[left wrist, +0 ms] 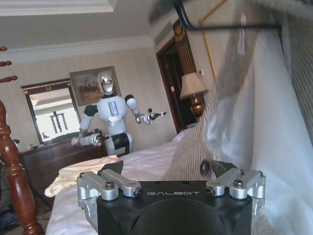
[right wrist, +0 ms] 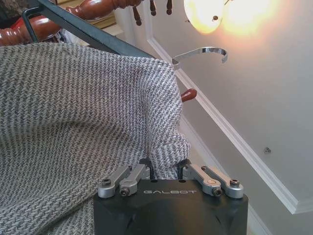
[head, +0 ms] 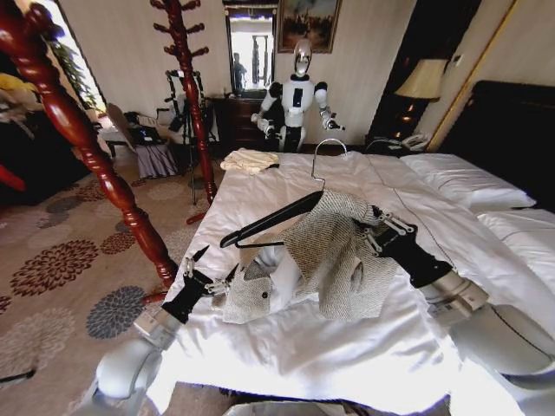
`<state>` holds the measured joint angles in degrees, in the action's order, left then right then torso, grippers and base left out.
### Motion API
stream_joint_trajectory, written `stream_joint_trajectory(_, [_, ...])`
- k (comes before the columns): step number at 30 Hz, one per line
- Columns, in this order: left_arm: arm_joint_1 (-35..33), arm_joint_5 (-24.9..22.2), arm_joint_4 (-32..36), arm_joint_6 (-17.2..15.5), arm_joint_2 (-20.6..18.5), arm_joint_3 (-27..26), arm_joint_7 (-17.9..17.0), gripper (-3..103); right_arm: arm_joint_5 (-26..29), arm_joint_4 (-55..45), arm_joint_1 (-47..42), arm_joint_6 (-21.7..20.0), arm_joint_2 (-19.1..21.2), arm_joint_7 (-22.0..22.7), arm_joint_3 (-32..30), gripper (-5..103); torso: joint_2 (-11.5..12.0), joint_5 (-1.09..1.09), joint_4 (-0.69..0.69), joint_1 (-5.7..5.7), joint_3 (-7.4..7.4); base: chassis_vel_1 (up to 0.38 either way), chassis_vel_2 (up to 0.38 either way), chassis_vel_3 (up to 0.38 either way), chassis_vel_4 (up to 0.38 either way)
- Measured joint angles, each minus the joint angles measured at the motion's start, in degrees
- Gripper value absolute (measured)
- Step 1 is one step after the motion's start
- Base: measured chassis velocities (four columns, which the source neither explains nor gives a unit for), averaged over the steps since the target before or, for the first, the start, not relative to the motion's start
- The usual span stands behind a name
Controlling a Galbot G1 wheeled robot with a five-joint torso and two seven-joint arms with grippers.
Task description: Pick up the clothes from the bed and hang them on the clothes hanger.
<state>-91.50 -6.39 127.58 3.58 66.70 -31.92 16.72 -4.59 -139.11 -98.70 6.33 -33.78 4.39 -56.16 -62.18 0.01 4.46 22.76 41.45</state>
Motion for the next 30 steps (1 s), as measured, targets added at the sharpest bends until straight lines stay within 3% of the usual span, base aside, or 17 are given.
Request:
stream_joint_trajectory(2, [0.38, 4.06, -2.7, 0.63, 1.51, 3.05, -2.16, 100, 0.73, -0.53, 0.18, -0.36, 0.15, 0.0, 0.05, 24, 0.0, -0.01, 0.0, 0.0, 0.0, 0.0, 0.0, 0.0, 0.0])
stream_joint_trajectory(13, [3.05, 8.11, -7.73, 2.02, 7.92, 9.43, -4.03, 100, 0.91, -2.46, -0.6, -0.08, -0.27, -0.01, -0.01, 24, 0.0, -0.01, 0.0, 0.0, 0.0, 0.0, 0.0, 0.0, 0.0])
stream_joint_trajectory(21, [-0.1, 8.04, -4.93, 4.68, 6.54, 7.73, -1.95, 100, 1.36, -1.89, -0.21, -0.05, -0.15, -0.03, -0.05, 24, 0.0, 0.0, -0.01, 0.01, 0.0, 0.0, 0.0, 0.0, 0.0])
stream_joint_trajectory(27, [-1.39, 11.45, -5.33, 5.78, 5.87, 7.64, -1.69, 100, 1.42, -1.76, -0.07, -0.05, -0.5, -0.08, 0.06, 24, 0.0, 0.0, 0.0, 0.0, 0.0, 0.0, 0.0, 0.0, 0.0])
stream_joint_trajectory(30, [0.28, 15.34, -7.78, 5.72, 7.54, 9.46, -2.47, 100, 1.88, -1.78, -0.06, -0.12, -0.46, -0.11, 0.05, 24, 0.0, 0.0, 0.0, 0.01, 0.0, 0.0, 0.0, 0.0, 0.0])
